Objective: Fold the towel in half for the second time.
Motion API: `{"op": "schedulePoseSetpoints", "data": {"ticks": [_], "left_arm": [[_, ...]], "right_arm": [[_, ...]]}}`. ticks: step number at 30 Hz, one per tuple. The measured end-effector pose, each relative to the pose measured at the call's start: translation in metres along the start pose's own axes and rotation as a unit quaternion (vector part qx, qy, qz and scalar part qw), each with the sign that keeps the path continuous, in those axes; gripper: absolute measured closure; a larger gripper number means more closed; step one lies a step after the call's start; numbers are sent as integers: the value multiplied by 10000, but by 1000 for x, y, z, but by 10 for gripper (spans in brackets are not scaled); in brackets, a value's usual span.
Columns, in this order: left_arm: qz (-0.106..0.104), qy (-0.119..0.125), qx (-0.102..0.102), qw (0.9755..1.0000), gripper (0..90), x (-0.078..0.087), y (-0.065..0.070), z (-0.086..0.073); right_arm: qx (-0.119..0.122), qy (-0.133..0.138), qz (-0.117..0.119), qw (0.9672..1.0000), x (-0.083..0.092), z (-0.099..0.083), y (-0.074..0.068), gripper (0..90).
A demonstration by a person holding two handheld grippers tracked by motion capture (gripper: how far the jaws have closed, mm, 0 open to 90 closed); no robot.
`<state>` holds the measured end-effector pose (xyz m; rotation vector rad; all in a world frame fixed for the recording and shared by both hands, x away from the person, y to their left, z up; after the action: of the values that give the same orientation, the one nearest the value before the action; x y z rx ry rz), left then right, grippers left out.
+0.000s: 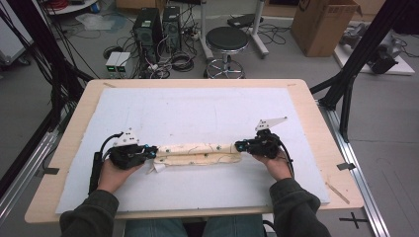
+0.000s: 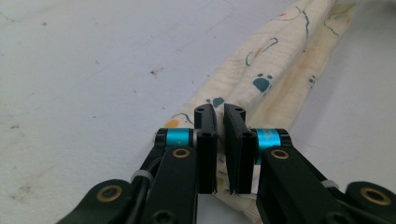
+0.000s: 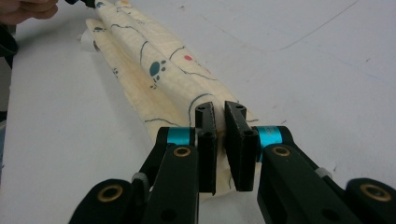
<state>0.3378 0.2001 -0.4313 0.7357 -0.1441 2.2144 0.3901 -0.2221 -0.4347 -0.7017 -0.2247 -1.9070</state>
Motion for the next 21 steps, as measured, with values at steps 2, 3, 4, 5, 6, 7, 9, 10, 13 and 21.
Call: {"op": "schedulePoseSetpoints", "data": {"ticks": [2,3,4,5,6,7,9,10,13,21], "left_arm": [[1,-15,-49,10000,832,0,3,0],[10,-43,-99,9999,831,0,4,0],[8,-75,-129,9999,830,0,5,-1],[-4,-90,-135,9999,827,0,6,-1],[-19,-138,-158,9998,825,-1,6,-2],[-17,-185,-176,9997,819,-2,7,-2],[-5,-254,-219,9994,816,-3,9,-3],[6,-278,-252,9993,816,-3,9,-4],[93,-270,-263,9992,816,-3,11,-7],[-252,-173,39,9995,662,5,8,-18]], "right_arm": [[17,-33,14,10000,0,-2,-1,829],[27,-40,5,10000,-1,-4,-3,827],[81,-49,-21,10000,-1,-5,-4,826],[96,-51,-32,9999,-1,-6,-5,826],[103,-49,-37,9999,0,-7,-6,825],[97,-73,-44,9999,0,-8,-6,824],[104,-68,-51,9999,1,-10,-6,822],[91,-57,-37,9999,2,-11,-6,818],[102,-78,19,9999,1,-15,-8,803],[75,-34,117,9999,3,-19,-13,718]]}}
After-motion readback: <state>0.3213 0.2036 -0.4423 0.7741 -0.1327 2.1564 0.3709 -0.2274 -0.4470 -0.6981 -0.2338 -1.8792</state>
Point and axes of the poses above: each handheld gripper's, and its own axes: x roughly backward along the jaws, z roughly out of its top, y roughly to its right, the point moved 2 cm from there along -x, roughly forward along the jaws, and after that the axes turned 6 degrees about x, right-handed, at the moved point
